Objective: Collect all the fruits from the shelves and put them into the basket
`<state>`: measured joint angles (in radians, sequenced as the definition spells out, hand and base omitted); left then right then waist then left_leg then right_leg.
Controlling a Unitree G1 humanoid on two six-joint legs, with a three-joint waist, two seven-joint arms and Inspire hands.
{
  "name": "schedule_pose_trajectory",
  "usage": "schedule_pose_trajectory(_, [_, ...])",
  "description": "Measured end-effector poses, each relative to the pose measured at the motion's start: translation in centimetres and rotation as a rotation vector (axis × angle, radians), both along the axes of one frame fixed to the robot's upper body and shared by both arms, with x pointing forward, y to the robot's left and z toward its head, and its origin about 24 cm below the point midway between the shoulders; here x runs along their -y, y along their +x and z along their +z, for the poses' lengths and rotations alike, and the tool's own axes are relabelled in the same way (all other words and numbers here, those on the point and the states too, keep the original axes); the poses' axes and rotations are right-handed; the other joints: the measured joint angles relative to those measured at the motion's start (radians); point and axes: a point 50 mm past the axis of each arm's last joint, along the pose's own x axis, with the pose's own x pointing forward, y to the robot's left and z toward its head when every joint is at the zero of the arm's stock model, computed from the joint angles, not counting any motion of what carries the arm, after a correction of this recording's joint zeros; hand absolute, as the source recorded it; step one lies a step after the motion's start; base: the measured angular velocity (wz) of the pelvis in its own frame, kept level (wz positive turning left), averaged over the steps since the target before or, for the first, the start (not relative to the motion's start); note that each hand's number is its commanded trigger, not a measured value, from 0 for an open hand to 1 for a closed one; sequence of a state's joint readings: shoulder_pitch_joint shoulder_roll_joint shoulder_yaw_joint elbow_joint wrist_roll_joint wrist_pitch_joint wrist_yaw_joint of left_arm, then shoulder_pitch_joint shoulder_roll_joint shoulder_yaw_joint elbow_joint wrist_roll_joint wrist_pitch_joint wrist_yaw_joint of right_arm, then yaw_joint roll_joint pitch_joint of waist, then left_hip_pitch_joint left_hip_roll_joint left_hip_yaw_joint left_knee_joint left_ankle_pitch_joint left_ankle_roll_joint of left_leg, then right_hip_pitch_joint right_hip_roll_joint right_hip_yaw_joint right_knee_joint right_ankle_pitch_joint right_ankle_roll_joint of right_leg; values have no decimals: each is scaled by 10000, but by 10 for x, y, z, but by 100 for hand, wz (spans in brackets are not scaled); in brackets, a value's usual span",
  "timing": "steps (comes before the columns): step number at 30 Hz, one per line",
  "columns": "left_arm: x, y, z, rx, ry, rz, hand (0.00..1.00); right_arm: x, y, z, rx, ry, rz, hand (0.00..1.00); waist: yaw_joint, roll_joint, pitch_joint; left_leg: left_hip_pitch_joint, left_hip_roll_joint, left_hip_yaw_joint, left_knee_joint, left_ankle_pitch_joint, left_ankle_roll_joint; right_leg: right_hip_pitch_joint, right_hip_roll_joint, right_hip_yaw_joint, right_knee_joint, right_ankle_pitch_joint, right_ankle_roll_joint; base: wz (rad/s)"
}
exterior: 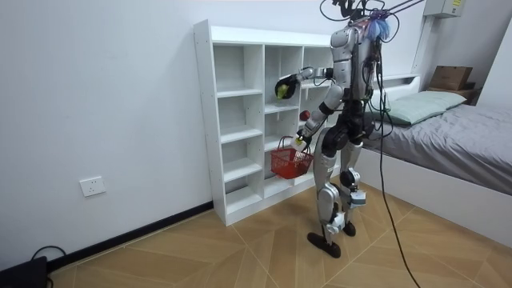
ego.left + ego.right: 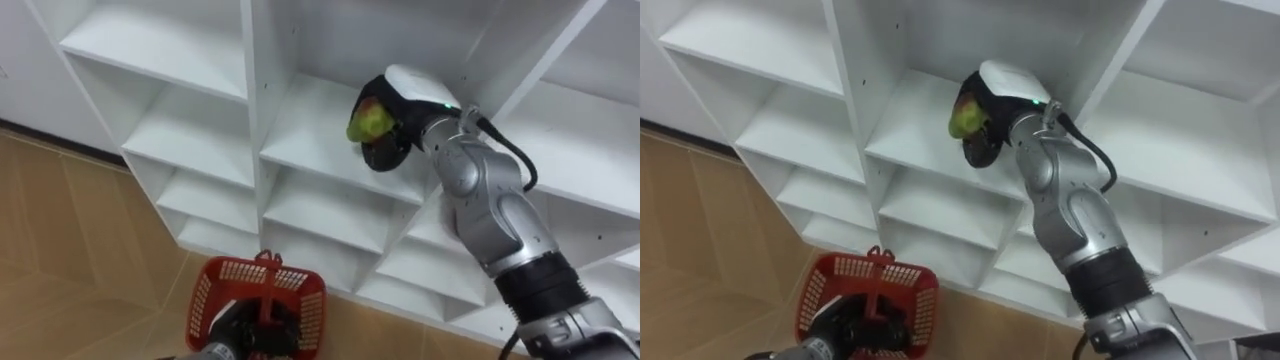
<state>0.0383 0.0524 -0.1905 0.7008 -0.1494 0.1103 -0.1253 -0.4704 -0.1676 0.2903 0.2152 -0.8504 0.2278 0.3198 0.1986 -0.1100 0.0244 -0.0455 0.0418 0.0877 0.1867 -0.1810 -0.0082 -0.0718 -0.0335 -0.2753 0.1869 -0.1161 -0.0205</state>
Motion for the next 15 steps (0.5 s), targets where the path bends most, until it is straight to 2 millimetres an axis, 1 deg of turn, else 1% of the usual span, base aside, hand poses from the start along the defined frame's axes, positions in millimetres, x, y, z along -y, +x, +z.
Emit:
schedule_pose_trajectory(1, [1, 0, 0, 3, -16, -65, 100, -1, -1, 1, -31, 15, 36, 100, -10, 22, -16, 58, 12, 54, -19, 1, -1, 22, 11, 49, 9, 0, 0, -10])
schedule_pose_trajectory(4, [3, 3, 3, 173, -117, -106, 100, -4, -3, 10, 265, 162, 206, 100, -101, 31, -21, 118, 11, 135, -21, 0, -1, 27, 18, 171, 10, 1, -1, -11])
schedule_pose_trajectory(6, [4, 3, 4, 218, -171, -63, 100, -4, -8, 11, 352, 342, 197, 100, -96, 47, -23, 278, 11, 192, -74, 0, -1, 142, 26, 241, -2, 1, 0, -7])
schedule_pose_trajectory(9, [4, 4, 7, 398, -187, -20, 100, -4, -18, 14, 572, 945, 163, 100, -270, 92, -19, 522, 10, 196, -203, -1, 0, 353, 29, 262, -9, -4, 7, 1])
schedule_pose_trajectory(11, [4, 5, 8, 506, -224, -39, 100, -4, -23, 16, 656, 1327, 216, 100, -309, 134, -29, 584, 5, 200, -232, -3, 3, 445, 29, 275, -9, -8, 15, 0])
schedule_pose_trajectory(12, [5, 5, 9, 542, -264, -63, 100, -5, -25, 16, 660, 1530, 215, 100, -346, 178, -48, 628, 3, 203, -239, -5, 6, 489, 28, 281, -9, -11, 19, 0])
schedule_pose_trajectory(15, [6, 4, 9, 507, -290, -66, 100, -5, -30, 15, 560, 1950, 280, 100, -450, 251, -71, 767, -1, 218, -291, -6, 7, 593, 27, 309, -8, -36, 59, 0])
